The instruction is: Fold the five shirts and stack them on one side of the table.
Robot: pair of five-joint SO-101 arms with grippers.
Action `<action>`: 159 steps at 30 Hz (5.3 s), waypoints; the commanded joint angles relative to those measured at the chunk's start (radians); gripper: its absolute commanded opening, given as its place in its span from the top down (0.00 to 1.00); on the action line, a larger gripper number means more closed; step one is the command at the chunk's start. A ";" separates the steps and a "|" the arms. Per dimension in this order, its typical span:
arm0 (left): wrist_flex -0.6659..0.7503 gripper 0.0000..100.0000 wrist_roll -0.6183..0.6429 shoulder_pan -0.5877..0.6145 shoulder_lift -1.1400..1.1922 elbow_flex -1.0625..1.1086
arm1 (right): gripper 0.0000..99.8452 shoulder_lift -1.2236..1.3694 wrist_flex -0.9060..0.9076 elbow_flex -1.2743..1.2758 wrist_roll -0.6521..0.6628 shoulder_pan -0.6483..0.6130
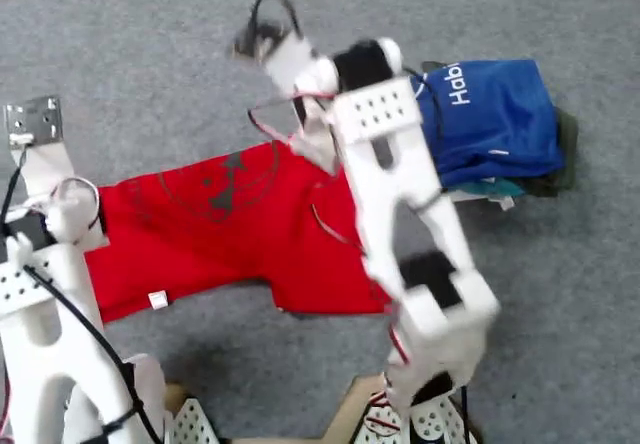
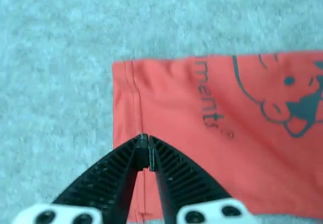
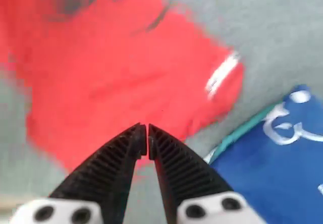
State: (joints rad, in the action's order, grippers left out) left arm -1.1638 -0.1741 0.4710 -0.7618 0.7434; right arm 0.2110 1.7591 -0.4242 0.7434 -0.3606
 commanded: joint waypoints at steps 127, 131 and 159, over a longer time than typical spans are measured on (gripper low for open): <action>0.578 0.97 0.232 -0.087 -0.055 0.487 | 0.99 0.300 -0.434 0.143 0.081 -0.264; 0.583 0.97 0.232 -0.085 -0.055 0.489 | 0.99 0.360 -0.473 0.143 0.068 -0.272; 0.106 0.85 0.020 0.156 -0.055 0.176 | 0.99 0.441 -0.226 -0.292 0.003 -0.259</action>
State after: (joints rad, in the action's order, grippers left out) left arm -0.9782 -0.0974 0.5785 -0.8002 1.0134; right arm 0.7142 1.4415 -0.5577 0.7495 -0.6383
